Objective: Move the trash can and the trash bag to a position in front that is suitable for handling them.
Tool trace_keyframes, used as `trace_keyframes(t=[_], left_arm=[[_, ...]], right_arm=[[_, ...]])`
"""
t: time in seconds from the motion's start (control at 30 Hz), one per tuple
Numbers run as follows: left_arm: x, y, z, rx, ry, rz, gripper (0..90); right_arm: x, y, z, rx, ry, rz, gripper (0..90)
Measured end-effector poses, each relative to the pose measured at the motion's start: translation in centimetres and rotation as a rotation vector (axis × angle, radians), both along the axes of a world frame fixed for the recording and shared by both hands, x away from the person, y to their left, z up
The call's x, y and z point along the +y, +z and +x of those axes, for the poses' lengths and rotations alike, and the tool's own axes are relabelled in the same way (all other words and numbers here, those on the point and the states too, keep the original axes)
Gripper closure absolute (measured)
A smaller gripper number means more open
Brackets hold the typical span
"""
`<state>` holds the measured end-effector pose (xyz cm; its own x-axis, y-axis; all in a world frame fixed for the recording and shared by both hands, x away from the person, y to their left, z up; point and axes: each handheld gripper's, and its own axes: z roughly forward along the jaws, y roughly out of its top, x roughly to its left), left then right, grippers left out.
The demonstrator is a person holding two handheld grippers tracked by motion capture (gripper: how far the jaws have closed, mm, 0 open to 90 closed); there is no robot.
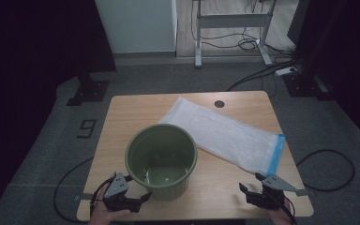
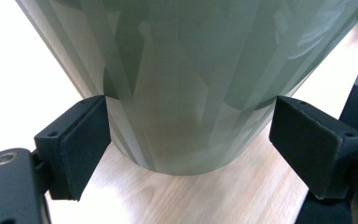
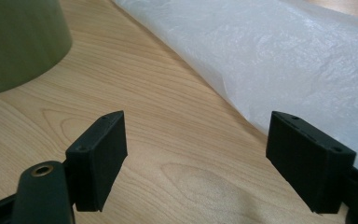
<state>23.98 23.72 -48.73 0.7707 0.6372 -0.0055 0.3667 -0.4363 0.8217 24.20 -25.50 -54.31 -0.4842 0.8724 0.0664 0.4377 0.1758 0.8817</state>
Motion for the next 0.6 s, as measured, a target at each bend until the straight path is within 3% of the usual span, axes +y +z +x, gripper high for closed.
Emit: trace_keyframes(t=[0.6], left_arm=[[-4.3,-0.2,2.6,0.007,-0.042,-0.002,12.1]], right_arm=[[-0.5,-0.1,-0.7,0.0,-0.025,0.009,19.9]])
